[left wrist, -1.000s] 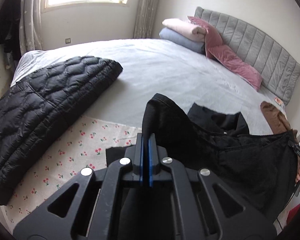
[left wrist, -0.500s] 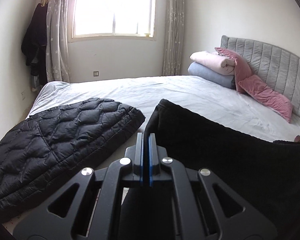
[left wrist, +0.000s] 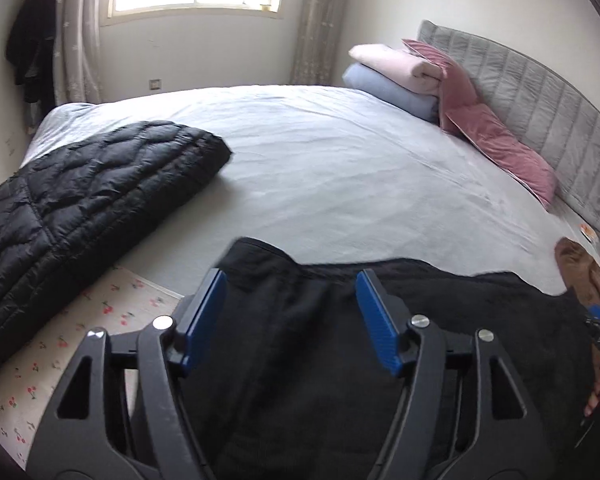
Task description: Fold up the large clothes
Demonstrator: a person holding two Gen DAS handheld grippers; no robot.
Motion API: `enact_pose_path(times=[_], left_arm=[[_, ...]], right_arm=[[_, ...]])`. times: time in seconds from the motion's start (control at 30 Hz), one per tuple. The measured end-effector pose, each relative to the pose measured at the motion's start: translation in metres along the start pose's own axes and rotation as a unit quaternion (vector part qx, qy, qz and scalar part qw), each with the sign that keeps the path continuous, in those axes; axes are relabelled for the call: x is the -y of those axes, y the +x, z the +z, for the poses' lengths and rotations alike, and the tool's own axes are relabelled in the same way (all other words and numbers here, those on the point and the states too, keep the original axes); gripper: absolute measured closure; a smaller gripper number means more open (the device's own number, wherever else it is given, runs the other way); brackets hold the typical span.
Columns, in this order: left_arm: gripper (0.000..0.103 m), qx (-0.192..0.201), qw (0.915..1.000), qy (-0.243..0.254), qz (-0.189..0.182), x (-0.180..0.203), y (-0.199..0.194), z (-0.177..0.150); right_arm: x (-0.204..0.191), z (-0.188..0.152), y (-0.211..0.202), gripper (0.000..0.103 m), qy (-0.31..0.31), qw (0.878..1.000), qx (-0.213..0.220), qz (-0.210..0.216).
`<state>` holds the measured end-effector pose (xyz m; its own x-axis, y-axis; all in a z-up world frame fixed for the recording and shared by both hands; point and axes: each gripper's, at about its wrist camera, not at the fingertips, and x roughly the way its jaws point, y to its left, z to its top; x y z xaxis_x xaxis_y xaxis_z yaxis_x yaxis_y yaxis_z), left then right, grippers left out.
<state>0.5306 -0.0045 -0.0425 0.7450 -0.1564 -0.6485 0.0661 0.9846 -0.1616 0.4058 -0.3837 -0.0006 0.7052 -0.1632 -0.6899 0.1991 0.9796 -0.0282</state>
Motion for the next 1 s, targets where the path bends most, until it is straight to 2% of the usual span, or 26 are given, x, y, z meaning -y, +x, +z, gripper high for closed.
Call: enact_pose_path(times=[0.1,0.17,0.23,0.3,0.37,0.5,0.57,0.6,0.63,0.67,0.7,0.77,0.87,0.93,1.0], left_arm=[[0.026,-0.040,0.9967,-0.003,-0.071,0.048,0.006,-0.024],[0.026,-0.063,0.9951,0.002,-0.076,0.070,0.017,-0.043],[0.026,-0.086,0.9945,0.022,-0.056,0.080,0.033,-0.059],[0.026,-0.098,0.9937,0.049,-0.023,0.073,0.046,-0.065],[0.026,-0.093,0.9929,0.073,0.010,0.053,0.051,-0.065],[0.026,-0.092,0.9875,0.094,0.088,-0.021,0.052,-0.058],[0.024,-0.103,0.9884,0.049,0.100,-0.062,0.048,-0.051],[0.023,-0.106,0.9894,0.016,0.098,-0.079,0.042,-0.047],[0.023,-0.107,0.9878,-0.001,0.113,-0.089,0.037,-0.044],[0.024,-0.108,0.9854,-0.006,0.131,-0.093,0.030,-0.041],[0.025,-0.108,0.9856,-0.001,0.130,-0.092,0.024,-0.039],[0.025,-0.097,0.9899,0.019,0.102,-0.072,0.006,-0.040],[0.024,-0.086,0.9934,0.060,0.045,-0.015,-0.017,-0.050],[0.024,-0.088,0.9926,0.083,-0.006,0.027,-0.031,-0.064],[0.024,-0.097,0.9883,0.103,-0.057,0.064,-0.040,-0.077]], right_arm=[[-0.057,-0.014,0.000,0.037,-0.012,0.997,-0.033,0.071],[-0.078,-0.028,0.006,0.037,-0.015,0.996,-0.049,0.078],[-0.078,-0.040,0.015,0.037,-0.012,0.996,-0.063,0.066],[-0.054,-0.051,0.023,0.037,0.002,0.996,-0.071,0.053],[-0.016,-0.058,0.032,0.037,0.012,0.996,-0.081,0.030],[0.064,-0.072,0.035,0.037,0.035,0.996,-0.080,0.016],[0.090,-0.074,0.027,0.037,0.037,0.996,-0.075,-0.013],[0.099,-0.074,0.023,0.037,0.037,0.996,-0.074,-0.038],[0.107,-0.074,0.018,0.037,0.040,0.994,-0.077,-0.067],[0.115,-0.074,0.011,0.037,0.052,0.993,-0.079,-0.076],[0.120,-0.073,0.004,0.037,0.066,0.993,-0.078,-0.065],[0.112,-0.072,-0.015,0.037,0.070,0.995,-0.064,-0.028],[0.067,-0.070,-0.041,0.036,0.031,0.998,-0.046,0.019],[0.031,-0.069,-0.055,0.035,0.014,0.997,-0.043,0.065],[-0.003,-0.071,-0.065,0.031,0.004,0.993,-0.046,0.109]])
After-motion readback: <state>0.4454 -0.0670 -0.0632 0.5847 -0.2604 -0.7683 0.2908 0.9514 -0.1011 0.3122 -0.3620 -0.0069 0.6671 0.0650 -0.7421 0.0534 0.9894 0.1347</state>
